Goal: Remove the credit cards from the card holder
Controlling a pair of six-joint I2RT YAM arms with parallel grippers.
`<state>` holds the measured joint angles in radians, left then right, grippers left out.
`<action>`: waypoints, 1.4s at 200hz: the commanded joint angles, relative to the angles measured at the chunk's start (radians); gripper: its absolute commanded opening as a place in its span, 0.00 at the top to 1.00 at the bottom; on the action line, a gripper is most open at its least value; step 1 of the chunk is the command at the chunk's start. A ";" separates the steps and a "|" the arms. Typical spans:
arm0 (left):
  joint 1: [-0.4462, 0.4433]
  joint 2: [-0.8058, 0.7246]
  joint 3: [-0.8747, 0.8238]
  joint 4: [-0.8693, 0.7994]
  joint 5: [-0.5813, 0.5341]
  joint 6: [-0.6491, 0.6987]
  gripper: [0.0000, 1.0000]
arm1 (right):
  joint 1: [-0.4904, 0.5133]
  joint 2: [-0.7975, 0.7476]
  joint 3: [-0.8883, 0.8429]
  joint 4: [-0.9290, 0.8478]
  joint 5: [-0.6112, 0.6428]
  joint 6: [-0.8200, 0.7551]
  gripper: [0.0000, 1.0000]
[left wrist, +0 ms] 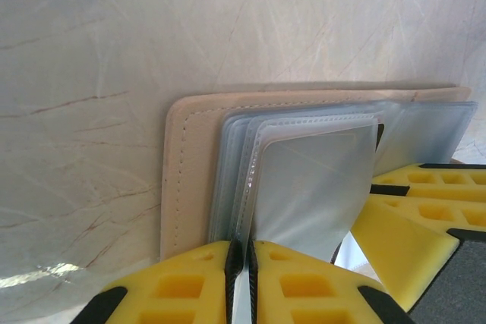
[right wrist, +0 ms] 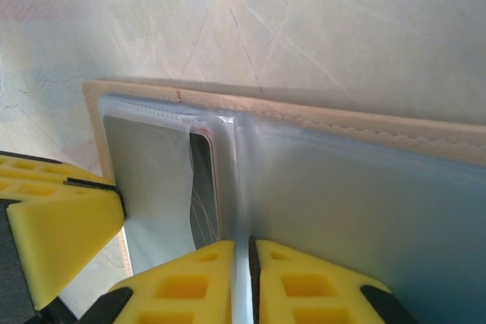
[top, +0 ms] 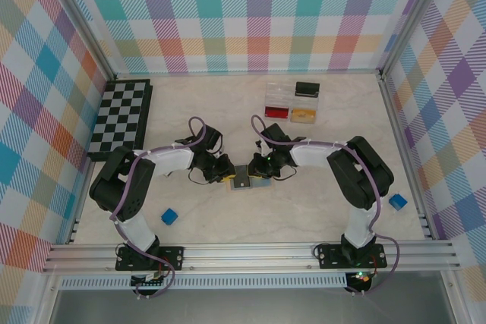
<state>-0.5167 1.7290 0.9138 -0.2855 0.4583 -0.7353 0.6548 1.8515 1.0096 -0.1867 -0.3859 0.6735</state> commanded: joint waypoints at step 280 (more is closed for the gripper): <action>-0.009 0.056 -0.020 -0.066 -0.061 0.022 0.85 | 0.005 0.000 -0.003 0.076 -0.105 -0.005 0.83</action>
<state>-0.5167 1.7313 0.9146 -0.2852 0.4587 -0.7315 0.6548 1.8454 1.0031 -0.1505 -0.4297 0.6731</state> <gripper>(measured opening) 0.147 0.168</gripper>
